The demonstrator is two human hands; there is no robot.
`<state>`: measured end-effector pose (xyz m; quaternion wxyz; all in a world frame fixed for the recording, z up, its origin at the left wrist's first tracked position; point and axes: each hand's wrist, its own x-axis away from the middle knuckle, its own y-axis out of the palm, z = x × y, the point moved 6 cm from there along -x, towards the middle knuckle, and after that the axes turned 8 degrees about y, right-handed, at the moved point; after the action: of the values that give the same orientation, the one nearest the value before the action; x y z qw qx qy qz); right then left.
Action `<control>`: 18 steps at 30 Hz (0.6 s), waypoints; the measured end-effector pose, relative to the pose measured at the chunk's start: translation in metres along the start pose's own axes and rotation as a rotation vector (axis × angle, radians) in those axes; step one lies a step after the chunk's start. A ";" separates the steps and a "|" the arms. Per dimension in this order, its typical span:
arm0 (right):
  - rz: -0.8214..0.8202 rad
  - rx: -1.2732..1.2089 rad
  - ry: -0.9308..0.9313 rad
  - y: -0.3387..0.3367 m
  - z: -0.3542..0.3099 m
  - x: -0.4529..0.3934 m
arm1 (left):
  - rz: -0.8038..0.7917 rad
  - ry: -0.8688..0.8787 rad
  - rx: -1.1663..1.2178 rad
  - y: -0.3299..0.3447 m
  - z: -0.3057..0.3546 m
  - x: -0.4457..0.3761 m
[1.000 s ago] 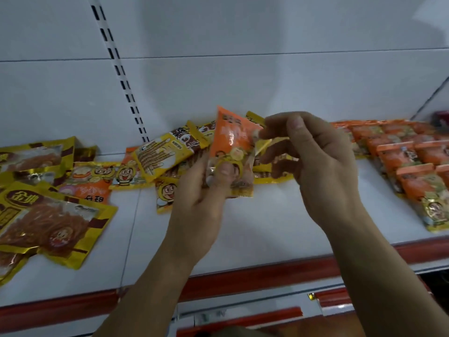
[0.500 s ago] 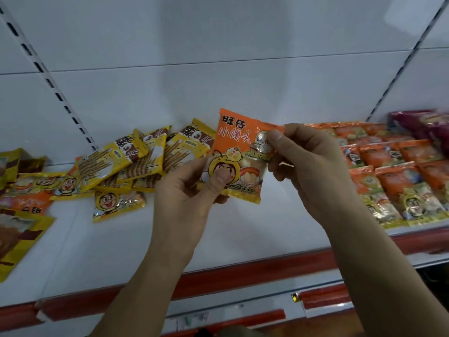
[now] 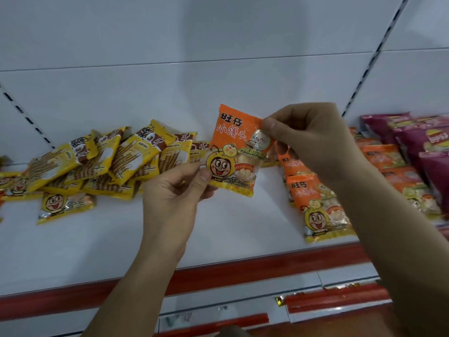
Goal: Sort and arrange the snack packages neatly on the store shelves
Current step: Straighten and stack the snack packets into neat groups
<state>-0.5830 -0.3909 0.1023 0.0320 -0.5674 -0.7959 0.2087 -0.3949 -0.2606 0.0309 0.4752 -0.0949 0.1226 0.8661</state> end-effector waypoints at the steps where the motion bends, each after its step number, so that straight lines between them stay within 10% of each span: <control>1: -0.025 0.058 -0.024 -0.006 0.000 -0.010 | 0.004 0.014 -0.037 0.005 -0.001 -0.001; 18: -0.348 0.769 -0.150 0.012 0.054 -0.113 | -0.265 0.036 -0.839 0.060 -0.045 -0.034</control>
<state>-0.5482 -0.5075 0.0696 0.2179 -0.3549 -0.7441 0.5224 -0.4258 -0.3325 0.0046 0.5003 -0.3096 -0.2446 0.7707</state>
